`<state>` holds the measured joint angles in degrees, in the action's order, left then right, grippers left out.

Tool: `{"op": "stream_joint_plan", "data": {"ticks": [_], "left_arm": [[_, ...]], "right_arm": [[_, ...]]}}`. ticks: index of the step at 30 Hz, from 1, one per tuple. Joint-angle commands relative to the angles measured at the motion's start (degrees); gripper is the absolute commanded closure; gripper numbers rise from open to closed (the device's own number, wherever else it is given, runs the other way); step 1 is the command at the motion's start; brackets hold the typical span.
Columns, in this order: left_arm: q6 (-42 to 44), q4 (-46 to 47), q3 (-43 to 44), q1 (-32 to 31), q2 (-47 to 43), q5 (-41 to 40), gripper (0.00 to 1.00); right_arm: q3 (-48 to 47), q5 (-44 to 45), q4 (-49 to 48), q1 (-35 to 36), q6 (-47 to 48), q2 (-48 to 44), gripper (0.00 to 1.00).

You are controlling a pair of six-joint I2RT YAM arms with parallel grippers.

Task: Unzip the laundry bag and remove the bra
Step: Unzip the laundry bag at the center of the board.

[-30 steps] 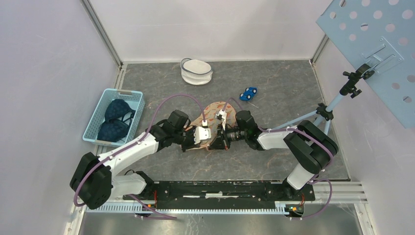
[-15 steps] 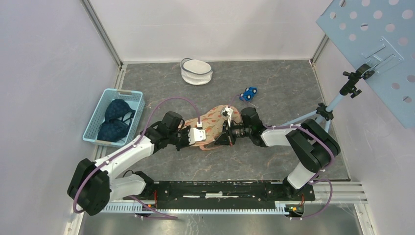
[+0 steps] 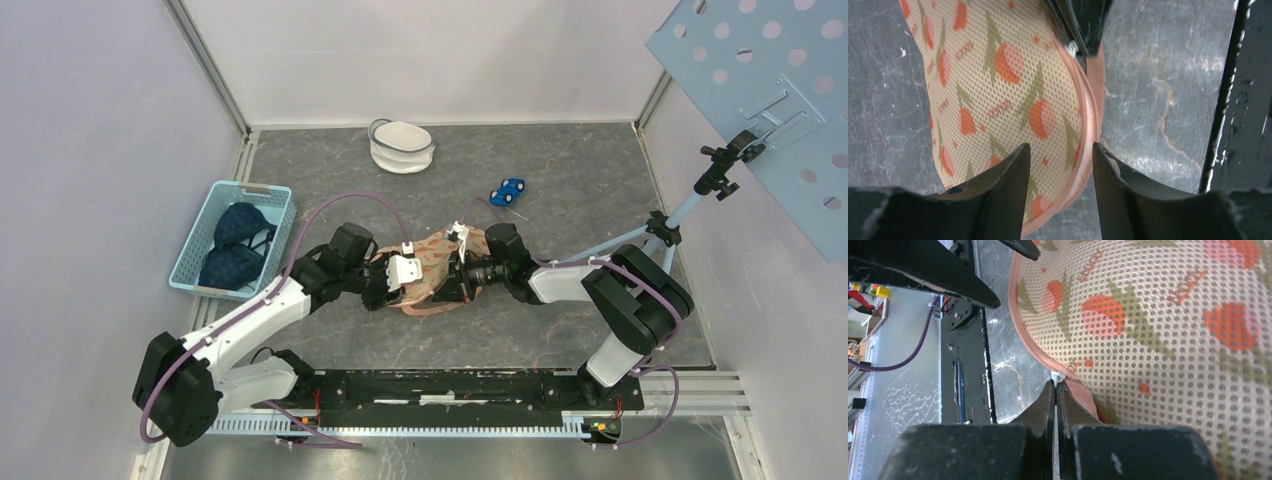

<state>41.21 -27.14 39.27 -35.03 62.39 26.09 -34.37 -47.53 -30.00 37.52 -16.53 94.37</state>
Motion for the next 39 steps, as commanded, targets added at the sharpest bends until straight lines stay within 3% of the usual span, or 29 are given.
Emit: {"op": "stream_joint_plan", "data": {"ticks": [1, 8, 13, 18, 26, 39], "left_arm": [[-9.1, 5.6, 3.1, -2.0, 1.9, 1.3, 0.44], [-4.7, 8.6, -0.2, -3.6, 6.3, -4.4, 0.44], [-3.3, 9.2, -2.8, -3.5, 9.1, -7.6, 0.75], [-0.2, 8.6, -5.1, -3.4, 8.9, -10.7, 0.91], [2.4, 8.1, -7.2, -2.3, 11.9, -13.0, 0.98], [10.6, 5.2, -6.2, 4.2, 11.7, -11.4, 0.98]], "right_arm": [[-2.1, -0.1, -4.1, 1.7, -1.5, 0.9, 1.00], [-2.9, -0.4, -4.3, 1.9, -2.1, 1.6, 1.00], [-2.7, 0.1, -1.7, 1.3, 0.5, 0.7, 1.00], [-2.0, 1.0, 1.3, -1.1, 3.4, 0.5, 1.00], [-2.0, 2.4, 5.6, -3.8, 7.2, 0.3, 1.00], [-3.6, 4.3, 9.2, -5.5, 10.6, 0.7, 1.00]]}}
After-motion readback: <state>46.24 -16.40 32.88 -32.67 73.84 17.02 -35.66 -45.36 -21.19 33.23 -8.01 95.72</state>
